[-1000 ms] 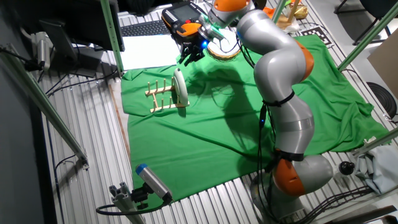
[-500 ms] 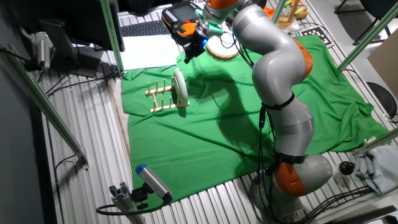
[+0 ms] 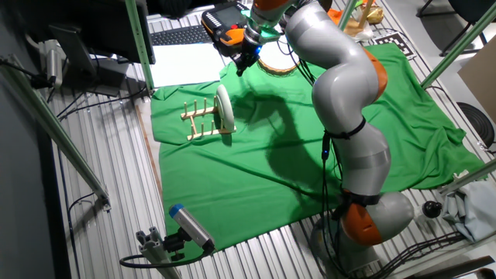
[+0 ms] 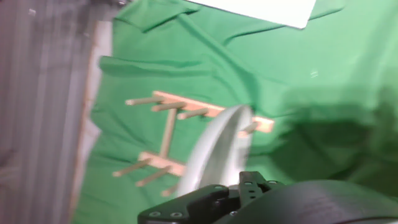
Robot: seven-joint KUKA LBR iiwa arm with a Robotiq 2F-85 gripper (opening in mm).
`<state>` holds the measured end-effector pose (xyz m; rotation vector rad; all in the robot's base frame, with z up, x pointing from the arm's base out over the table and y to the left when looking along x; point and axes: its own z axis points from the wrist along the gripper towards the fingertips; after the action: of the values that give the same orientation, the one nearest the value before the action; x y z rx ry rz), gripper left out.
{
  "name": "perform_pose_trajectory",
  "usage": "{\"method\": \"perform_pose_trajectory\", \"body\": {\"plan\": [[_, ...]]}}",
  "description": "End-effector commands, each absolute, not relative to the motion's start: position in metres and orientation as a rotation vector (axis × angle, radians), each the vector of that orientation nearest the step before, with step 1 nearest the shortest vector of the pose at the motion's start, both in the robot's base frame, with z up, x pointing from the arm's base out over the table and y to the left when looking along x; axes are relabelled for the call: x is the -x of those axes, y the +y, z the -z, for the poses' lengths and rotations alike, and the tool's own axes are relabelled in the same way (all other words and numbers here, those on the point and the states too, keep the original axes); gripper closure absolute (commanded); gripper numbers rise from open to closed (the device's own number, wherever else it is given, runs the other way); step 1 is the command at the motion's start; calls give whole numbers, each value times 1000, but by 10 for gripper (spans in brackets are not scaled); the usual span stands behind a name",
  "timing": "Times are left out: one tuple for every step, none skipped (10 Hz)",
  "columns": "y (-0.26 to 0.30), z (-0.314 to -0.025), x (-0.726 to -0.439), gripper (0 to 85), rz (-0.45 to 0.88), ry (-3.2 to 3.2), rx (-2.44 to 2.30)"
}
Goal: Put the dish on the dish rack
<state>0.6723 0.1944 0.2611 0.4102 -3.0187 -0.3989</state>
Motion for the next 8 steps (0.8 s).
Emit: {"method": "perform_pose_trajectory", "body": {"plan": [[193,-260,-671,850,350,-3021,-398],[193,-258,-669,850,380,-2997,-366],[193,-255,-668,850,386,-2988,-351],[194,-254,-669,850,392,-2983,-345],[194,-254,-669,850,387,-2983,-335],[195,-254,-670,850,396,-2978,-334],[195,-254,-670,850,403,-2973,-335],[196,-254,-671,850,406,-2978,-335]]}}
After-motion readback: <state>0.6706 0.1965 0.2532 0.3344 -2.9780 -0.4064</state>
